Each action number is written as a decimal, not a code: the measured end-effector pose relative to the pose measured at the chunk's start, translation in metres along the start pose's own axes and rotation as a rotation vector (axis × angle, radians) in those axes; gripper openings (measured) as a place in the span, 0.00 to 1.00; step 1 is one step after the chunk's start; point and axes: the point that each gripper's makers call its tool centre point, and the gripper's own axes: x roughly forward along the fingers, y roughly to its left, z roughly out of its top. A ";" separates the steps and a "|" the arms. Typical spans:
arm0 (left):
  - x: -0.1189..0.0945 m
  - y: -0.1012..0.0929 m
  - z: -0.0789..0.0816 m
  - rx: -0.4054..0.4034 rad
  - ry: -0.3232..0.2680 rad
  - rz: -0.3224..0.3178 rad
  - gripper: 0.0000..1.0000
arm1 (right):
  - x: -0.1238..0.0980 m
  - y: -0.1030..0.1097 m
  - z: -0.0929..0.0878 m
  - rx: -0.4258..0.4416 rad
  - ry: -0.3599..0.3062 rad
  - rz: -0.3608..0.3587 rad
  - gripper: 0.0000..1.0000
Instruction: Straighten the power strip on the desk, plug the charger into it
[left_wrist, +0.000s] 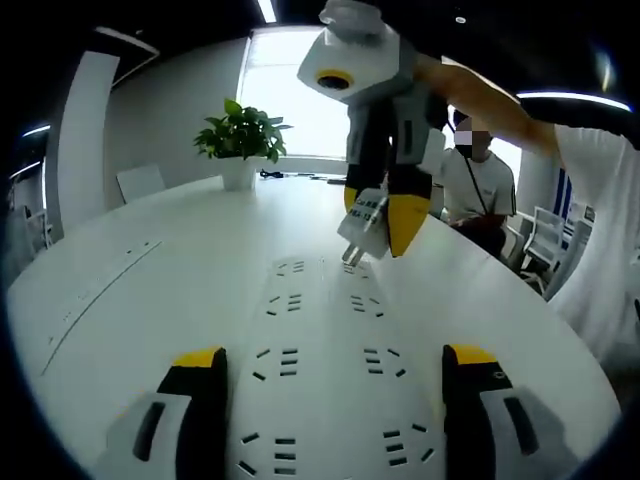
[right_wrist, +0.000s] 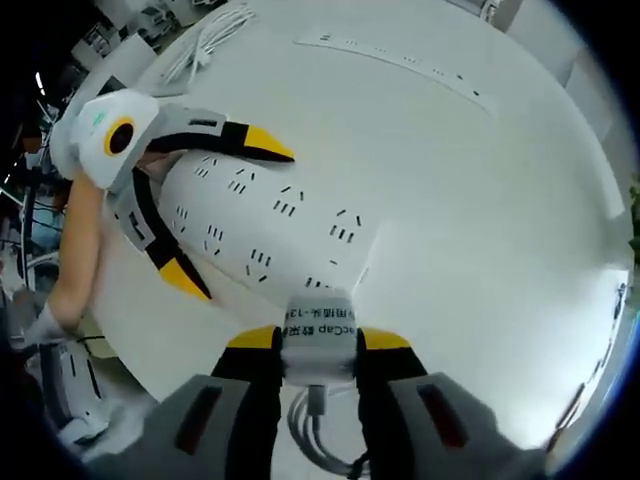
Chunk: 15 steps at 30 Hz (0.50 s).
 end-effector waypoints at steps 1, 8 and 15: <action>0.000 0.000 0.000 0.000 0.000 0.000 0.90 | 0.001 0.000 0.000 0.002 0.004 0.001 0.28; 0.000 0.001 0.000 -0.002 -0.003 0.000 0.90 | 0.004 0.008 0.002 -0.009 0.031 0.011 0.28; 0.000 0.000 -0.001 -0.002 -0.006 -0.001 0.90 | 0.006 0.008 -0.004 -0.001 0.071 -0.002 0.28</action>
